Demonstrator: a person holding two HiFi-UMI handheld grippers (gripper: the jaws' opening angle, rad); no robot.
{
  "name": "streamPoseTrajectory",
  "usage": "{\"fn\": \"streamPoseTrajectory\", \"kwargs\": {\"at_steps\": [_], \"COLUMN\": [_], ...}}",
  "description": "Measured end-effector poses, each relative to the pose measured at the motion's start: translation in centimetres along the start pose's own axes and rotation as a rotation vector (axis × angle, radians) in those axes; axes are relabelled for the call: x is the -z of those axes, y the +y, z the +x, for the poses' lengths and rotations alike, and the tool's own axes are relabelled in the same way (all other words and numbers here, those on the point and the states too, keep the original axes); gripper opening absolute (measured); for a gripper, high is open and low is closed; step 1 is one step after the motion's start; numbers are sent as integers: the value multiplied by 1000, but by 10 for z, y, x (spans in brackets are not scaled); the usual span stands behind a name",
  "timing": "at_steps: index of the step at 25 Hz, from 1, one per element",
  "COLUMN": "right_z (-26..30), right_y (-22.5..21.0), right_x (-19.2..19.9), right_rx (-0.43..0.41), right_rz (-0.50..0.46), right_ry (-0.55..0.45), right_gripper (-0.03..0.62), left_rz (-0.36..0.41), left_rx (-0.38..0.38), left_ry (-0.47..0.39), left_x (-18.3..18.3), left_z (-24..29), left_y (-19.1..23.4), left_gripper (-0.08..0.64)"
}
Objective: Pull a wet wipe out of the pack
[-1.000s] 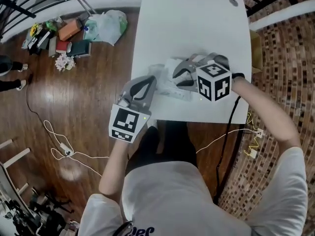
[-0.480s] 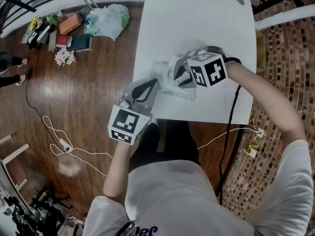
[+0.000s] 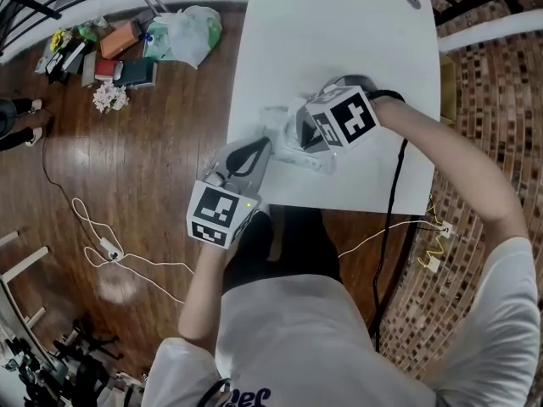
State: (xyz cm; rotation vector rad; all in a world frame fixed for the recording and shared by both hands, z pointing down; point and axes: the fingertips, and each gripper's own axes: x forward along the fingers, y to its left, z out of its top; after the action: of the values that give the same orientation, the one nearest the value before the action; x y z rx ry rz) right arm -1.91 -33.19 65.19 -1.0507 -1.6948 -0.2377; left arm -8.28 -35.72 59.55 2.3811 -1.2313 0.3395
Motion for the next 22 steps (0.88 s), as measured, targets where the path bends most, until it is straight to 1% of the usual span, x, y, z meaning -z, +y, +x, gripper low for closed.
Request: {"fn": "streamPoseTrajectory", "kwargs": {"at_steps": [3, 6, 11, 14, 22], "right_z": [-2, -8, -21, -29, -73], "right_y": [2, 2, 2, 4, 10], "right_x": [1, -1, -2, -4, -3], "right_rx": [50, 102, 174, 226, 355], "right_rz": [-3, -21, -20, -3, 60], "right_ry": [0, 32, 71, 78, 72], "right_gripper": [-8, -8, -9, -9, -11], "left_rz": [12, 21, 22, 9, 23], "left_rx": [-2, 8, 23, 37, 50], "left_ry": [-2, -5, -16, -21, -37], "left_x": [-1, -5, -17, -24, -41], "left_z": [-1, -2, -4, -7, -10], "left_y": [0, -2, -9, -18, -30], "left_gripper": [15, 15, 16, 15, 16]}}
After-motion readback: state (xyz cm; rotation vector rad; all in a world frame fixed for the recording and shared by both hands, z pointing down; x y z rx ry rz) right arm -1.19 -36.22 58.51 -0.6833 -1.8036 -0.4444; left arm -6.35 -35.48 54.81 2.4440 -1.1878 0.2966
